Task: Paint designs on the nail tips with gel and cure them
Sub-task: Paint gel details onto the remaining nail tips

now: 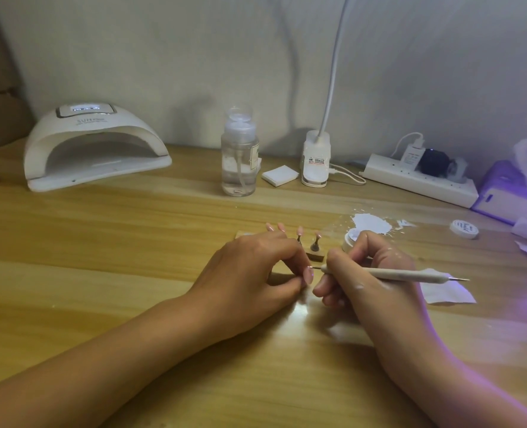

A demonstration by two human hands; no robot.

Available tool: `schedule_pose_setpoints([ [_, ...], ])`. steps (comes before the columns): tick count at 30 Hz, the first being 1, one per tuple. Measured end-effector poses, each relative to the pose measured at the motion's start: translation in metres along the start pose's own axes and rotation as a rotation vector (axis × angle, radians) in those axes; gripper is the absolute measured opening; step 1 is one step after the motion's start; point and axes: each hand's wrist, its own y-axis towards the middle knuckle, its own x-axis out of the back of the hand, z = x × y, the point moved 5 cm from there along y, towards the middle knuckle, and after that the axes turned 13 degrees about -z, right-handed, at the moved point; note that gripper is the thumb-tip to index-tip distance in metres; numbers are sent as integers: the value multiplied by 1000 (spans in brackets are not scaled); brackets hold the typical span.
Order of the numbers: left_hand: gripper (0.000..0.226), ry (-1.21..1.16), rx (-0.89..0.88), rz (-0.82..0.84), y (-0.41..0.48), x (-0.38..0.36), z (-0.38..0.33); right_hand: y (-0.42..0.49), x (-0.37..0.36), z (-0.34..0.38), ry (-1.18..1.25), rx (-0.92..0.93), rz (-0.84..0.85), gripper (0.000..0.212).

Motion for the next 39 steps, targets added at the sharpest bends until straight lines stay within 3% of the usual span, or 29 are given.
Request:
schedule_pose_setpoints([
  [39,22,24,-16,-4,0,2,-3,0,3,-1,-16,28,-13,23],
])
